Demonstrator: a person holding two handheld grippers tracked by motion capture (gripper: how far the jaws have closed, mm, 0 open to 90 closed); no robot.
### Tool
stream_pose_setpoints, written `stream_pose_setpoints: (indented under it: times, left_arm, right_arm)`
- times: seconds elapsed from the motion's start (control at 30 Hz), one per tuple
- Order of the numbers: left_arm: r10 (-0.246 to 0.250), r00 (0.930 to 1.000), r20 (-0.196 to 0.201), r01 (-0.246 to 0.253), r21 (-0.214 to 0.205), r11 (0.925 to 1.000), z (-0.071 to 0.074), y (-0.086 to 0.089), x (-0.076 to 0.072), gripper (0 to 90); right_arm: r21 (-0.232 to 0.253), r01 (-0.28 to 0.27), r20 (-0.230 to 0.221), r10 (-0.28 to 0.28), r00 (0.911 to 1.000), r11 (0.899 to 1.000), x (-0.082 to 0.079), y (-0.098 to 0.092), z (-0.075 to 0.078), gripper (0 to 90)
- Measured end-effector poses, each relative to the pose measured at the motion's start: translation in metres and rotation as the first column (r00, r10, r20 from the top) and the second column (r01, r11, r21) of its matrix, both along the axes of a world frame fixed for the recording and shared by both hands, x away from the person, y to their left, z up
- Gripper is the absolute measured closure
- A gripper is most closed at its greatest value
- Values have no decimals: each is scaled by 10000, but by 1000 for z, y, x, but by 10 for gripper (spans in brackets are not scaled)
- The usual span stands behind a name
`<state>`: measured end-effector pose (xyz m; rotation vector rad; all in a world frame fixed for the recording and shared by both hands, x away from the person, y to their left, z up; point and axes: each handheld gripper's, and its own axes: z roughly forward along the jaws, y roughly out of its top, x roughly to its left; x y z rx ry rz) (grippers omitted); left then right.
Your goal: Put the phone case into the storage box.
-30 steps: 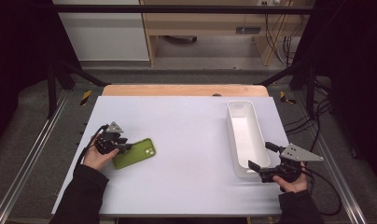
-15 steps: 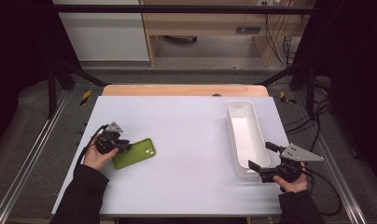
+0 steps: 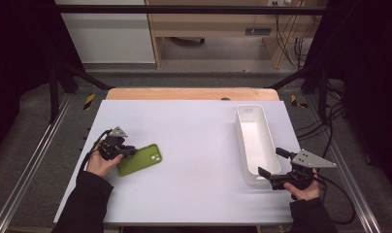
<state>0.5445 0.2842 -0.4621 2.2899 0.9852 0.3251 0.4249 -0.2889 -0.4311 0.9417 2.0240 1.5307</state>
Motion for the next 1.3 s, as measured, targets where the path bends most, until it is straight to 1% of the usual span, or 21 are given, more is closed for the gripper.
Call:
stream_pose_setpoints:
  times: [0.17, 0.6, 0.8, 0.9, 1.0, 1.17, 1.3]
  left_arm:
    - [17, 10000, 9, -17, 6, 10000, 0, 0, 0, 800]
    - [-8, 9999, 141, 4, 244, 9997, 1, -2, -2, 863]
    - [17, 9998, 218, -23, 285, 9996, 1, -3, -3, 871]
    - [27, 9998, 186, -32, 261, 9997, 1, -3, -3, 873]
    - [106, 9997, 235, -112, 275, 9996, 1, -3, -3, 874]
    - [100, 9993, 364, -104, 111, 9999, 5, -3, -5, 876]
    - [235, 9985, 485, -229, -131, 9997, 10, -1, -6, 877]
  right_arm:
    - [3, -3, -4, 3, 10000, 10000, 0, 0, 0, 5]
    - [7, -13, 38, 13, 10000, 10000, 0, 0, 0, 5]
    - [16, -15, 32, 15, 10000, 10000, 0, 0, 0, 5]
    - [19, -24, 35, 23, 10000, 10000, 0, 0, 0, 5]
    - [42, -23, 31, 23, 10000, 10000, 0, 0, 0, 5]
    - [40, -20, 36, 20, 10000, 10000, 0, 0, 1, 5]
    - [34, -11, 26, 11, 10000, 10000, 0, 0, 1, 5]
